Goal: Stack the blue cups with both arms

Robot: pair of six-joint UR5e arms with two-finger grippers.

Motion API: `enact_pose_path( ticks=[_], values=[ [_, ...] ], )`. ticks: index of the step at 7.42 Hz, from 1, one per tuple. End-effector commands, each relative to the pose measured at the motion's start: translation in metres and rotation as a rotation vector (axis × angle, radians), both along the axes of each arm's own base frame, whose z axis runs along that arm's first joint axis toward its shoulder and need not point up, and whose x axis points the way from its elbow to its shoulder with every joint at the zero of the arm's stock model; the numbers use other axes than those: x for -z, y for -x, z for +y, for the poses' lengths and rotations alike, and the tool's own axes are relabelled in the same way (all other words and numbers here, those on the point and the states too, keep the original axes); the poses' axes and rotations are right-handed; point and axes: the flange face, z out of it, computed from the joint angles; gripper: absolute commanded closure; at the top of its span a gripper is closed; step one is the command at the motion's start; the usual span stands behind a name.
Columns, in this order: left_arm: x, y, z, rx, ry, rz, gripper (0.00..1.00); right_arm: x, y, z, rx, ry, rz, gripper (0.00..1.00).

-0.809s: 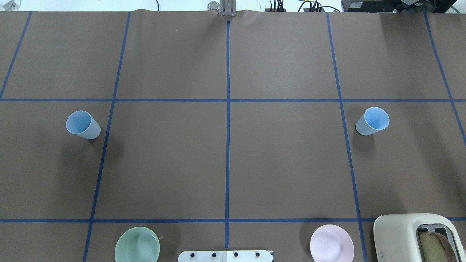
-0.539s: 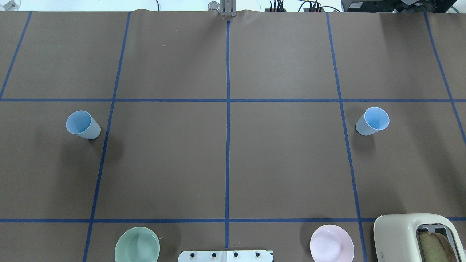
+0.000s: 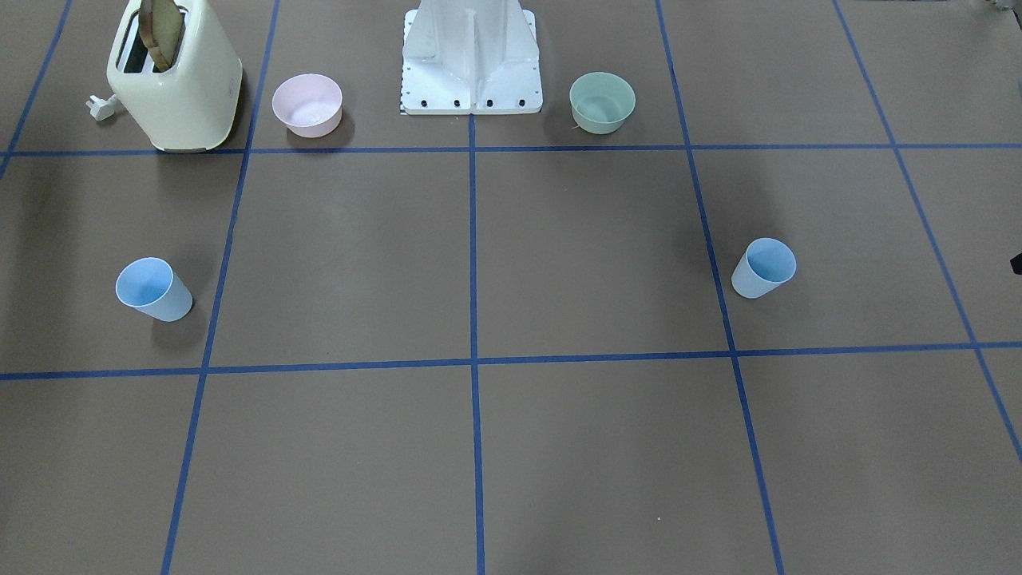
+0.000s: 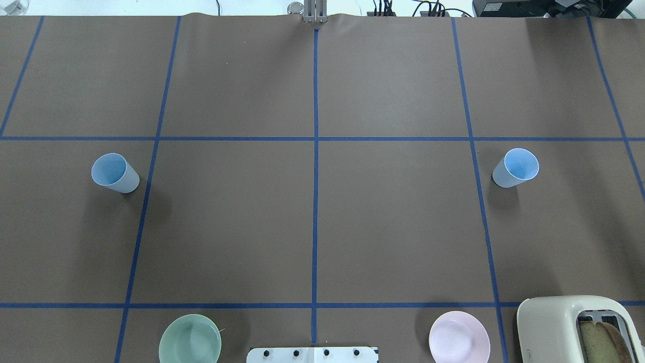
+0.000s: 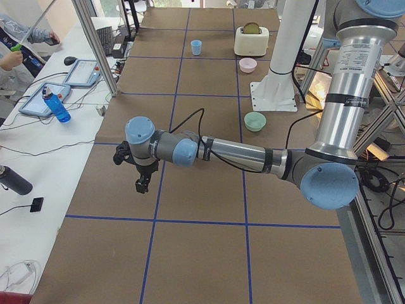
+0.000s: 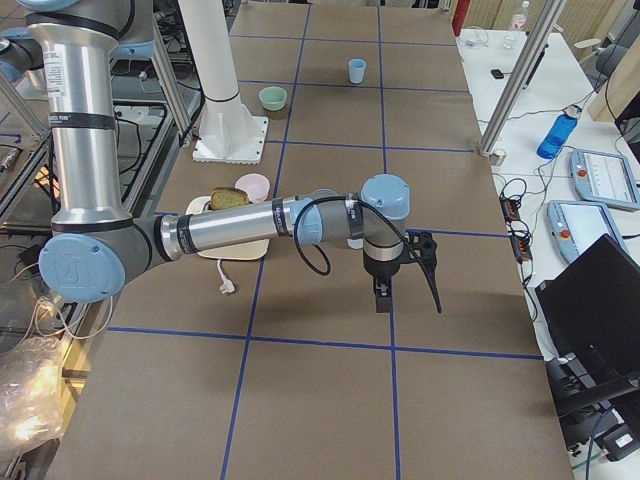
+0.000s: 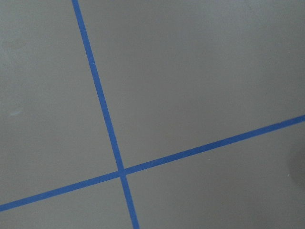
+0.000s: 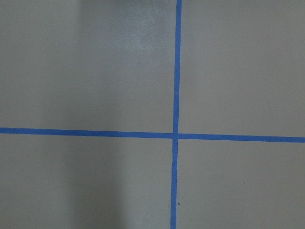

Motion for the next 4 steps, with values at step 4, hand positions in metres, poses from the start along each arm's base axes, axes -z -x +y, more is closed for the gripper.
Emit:
enact_pose_path(
  ticks=[4],
  values=[
    [0.069, -0.150, 0.014, 0.021, 0.064, 0.056, 0.02, 0.054, 0.045, 0.004, 0.087, -0.070, -0.113, 0.00]
  ],
)
